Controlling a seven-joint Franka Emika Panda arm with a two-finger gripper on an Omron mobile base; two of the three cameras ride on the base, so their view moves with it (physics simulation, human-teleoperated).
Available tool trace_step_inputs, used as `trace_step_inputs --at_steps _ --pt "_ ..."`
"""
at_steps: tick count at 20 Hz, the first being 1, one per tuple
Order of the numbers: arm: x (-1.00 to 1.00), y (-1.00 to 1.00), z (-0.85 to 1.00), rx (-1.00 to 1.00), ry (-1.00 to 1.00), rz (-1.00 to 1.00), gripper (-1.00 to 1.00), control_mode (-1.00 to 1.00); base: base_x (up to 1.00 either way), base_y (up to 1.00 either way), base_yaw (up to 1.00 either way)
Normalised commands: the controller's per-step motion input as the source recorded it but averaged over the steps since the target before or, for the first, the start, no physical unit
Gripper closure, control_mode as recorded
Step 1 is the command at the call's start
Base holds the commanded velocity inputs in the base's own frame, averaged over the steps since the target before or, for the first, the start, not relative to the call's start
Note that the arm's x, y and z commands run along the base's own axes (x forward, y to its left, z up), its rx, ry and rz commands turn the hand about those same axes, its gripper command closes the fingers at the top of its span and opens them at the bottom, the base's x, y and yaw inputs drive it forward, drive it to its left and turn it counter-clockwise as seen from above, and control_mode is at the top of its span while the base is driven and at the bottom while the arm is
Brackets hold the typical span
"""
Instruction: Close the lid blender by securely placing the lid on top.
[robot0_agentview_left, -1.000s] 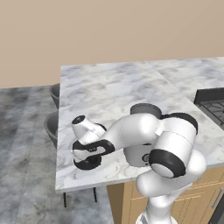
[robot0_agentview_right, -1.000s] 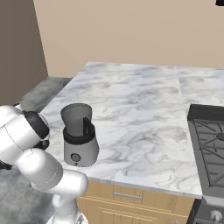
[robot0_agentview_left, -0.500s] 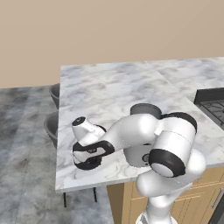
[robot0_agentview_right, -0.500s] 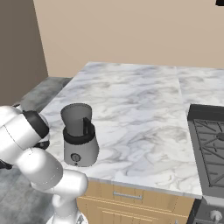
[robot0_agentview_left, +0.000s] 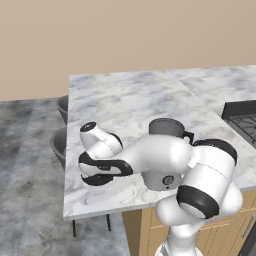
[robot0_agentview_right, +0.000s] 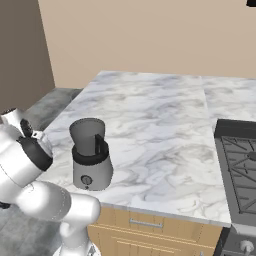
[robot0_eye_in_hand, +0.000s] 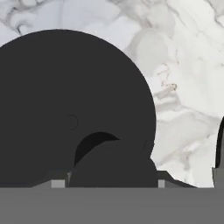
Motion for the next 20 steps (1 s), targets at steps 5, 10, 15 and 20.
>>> trace_step_inputs --at_steps 5,10,15,20 --pt "-0.16 -0.13 1.0 0.14 -0.1 -0.01 1.0 -1.0 0.0 0.0 0.0" --pt "-0.03 -0.21 1.0 0.08 -0.09 -0.02 1.0 -1.0 0.0 0.0 0.0" --pt "0.0 -0.2 0.91 -0.01 -0.1 -0.01 1.0 -1.0 0.0 0.0 0.0" --pt "0.0 -0.15 0.67 -0.04 -0.01 0.0 1.0 -1.0 0.0 0.0 0.0"
